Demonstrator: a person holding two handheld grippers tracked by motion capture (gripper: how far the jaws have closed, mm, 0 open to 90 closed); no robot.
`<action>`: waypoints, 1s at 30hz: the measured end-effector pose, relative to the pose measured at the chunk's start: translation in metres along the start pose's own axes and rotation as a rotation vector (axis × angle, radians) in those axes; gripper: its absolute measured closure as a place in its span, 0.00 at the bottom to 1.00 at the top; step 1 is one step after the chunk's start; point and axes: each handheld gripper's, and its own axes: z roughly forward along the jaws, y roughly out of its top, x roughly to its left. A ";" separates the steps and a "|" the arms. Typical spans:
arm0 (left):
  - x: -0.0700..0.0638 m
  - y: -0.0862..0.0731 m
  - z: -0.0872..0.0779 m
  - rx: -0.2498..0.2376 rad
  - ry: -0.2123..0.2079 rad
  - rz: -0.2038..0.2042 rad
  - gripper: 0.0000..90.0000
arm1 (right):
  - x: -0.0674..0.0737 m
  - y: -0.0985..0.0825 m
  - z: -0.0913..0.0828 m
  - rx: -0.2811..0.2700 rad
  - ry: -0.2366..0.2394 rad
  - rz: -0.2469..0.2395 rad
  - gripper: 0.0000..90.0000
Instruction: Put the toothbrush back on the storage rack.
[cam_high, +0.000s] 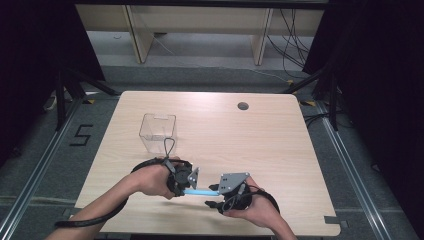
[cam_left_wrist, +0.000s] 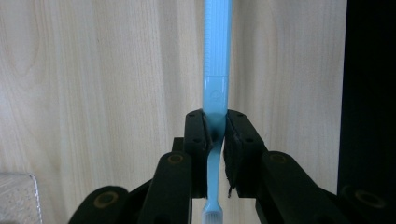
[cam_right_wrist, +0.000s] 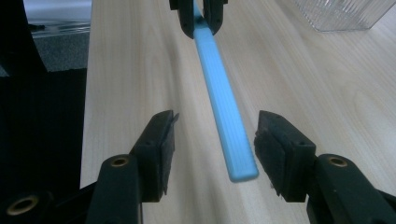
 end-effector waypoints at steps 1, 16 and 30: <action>0.000 0.000 0.000 -0.003 -0.001 0.002 0.88 | 0.000 0.000 0.000 0.000 0.000 0.000 0.55; -0.003 0.006 0.002 0.013 -0.021 0.035 0.88 | -0.002 0.001 0.011 -0.006 0.053 -0.027 0.77; -0.004 0.010 0.002 0.027 -0.017 0.062 0.88 | 0.000 0.000 0.010 -0.022 0.066 -0.038 0.87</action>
